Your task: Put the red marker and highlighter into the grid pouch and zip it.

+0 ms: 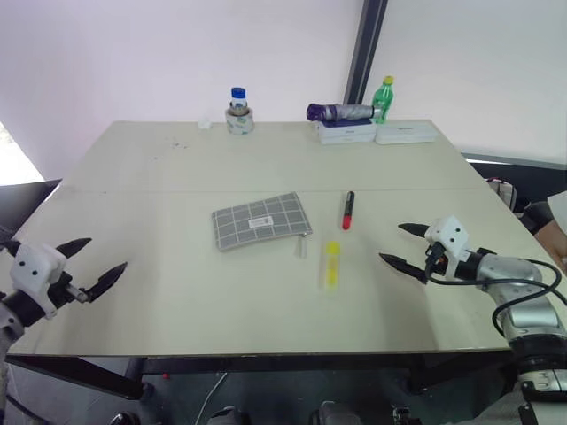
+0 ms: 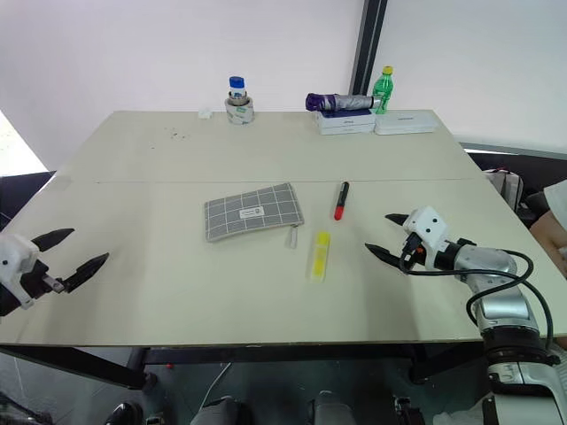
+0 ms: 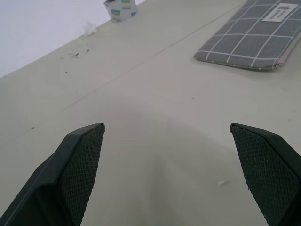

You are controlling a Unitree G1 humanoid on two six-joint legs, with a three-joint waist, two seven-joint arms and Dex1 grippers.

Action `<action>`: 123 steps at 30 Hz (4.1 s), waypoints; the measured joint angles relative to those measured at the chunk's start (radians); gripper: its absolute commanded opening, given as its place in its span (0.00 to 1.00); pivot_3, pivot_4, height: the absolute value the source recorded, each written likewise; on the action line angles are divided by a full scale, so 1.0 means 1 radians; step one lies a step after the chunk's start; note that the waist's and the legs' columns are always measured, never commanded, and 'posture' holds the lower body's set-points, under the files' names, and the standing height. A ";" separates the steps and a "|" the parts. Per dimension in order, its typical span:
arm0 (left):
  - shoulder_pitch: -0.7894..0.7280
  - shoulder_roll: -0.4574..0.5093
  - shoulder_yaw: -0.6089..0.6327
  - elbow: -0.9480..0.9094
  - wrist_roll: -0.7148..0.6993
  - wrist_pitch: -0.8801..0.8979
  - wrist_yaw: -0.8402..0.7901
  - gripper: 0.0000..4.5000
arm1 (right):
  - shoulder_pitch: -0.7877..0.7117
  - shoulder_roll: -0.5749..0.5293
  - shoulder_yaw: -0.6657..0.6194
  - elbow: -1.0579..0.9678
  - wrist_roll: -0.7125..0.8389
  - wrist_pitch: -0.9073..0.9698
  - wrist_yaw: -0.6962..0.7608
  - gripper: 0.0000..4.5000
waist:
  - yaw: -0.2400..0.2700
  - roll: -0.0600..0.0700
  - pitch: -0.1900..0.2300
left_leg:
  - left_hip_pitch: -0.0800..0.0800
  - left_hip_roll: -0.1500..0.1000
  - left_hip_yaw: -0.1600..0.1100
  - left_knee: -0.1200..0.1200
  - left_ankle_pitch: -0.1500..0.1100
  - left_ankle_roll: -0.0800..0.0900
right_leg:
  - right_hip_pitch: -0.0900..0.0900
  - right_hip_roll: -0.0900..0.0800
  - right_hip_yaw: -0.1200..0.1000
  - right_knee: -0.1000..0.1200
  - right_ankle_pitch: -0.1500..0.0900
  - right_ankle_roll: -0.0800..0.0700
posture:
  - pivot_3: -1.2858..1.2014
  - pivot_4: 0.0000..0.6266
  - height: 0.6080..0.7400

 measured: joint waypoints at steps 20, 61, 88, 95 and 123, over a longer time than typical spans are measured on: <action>-0.245 -0.078 -0.186 0.146 0.078 -0.011 0.046 1.00 | -0.433 0.312 0.218 0.280 -0.232 0.007 -0.322 0.01 | 0.000 0.001 0.000 | -0.008 -0.001 0.002 0.001 0.003 -0.005 | -0.008 0.001 0.000 0.001 0.000 0.000 | 0.52 0.24 1.00; -0.777 -0.069 -0.754 0.849 0.878 -0.876 0.607 1.00 | -0.645 0.501 0.333 0.806 -0.507 -0.136 -0.735 0.01 | -0.001 0.001 0.000 | -0.017 -0.001 0.008 0.002 0.005 -0.007 | -0.019 0.001 0.000 0.003 0.000 0.001 | 0.52 0.24 1.00; -0.754 -0.097 -0.758 0.851 0.775 -0.896 0.491 0.23 | -0.652 0.536 0.353 0.806 -0.521 -0.201 -0.677 0.00 | -0.003 0.001 0.000 | -0.017 0.003 0.028 -0.001 0.004 -0.007 | -0.021 -0.002 -0.002 0.002 -0.003 0.006 | 0.52 0.24 1.00; -0.742 -0.130 -0.709 0.833 0.616 -0.843 0.330 0.01 | -0.652 0.530 0.352 0.806 -0.519 -0.201 -0.677 0.00 | -0.003 0.003 -0.001 | -0.017 0.003 0.029 0.000 0.004 -0.007 | -0.021 -0.002 -0.002 0.002 -0.003 0.006 | 0.52 0.24 1.00; -0.457 -0.110 -0.433 -0.231 0.076 0.548 0.197 0.00 | -0.383 0.427 0.105 -0.047 -0.071 0.453 -0.414 0.96 | -0.025 0.003 -0.001 | -0.019 0.010 0.027 0.001 0.004 -0.007 | -0.021 0.003 -0.001 0.002 -0.003 0.005 | 0.52 0.24 1.00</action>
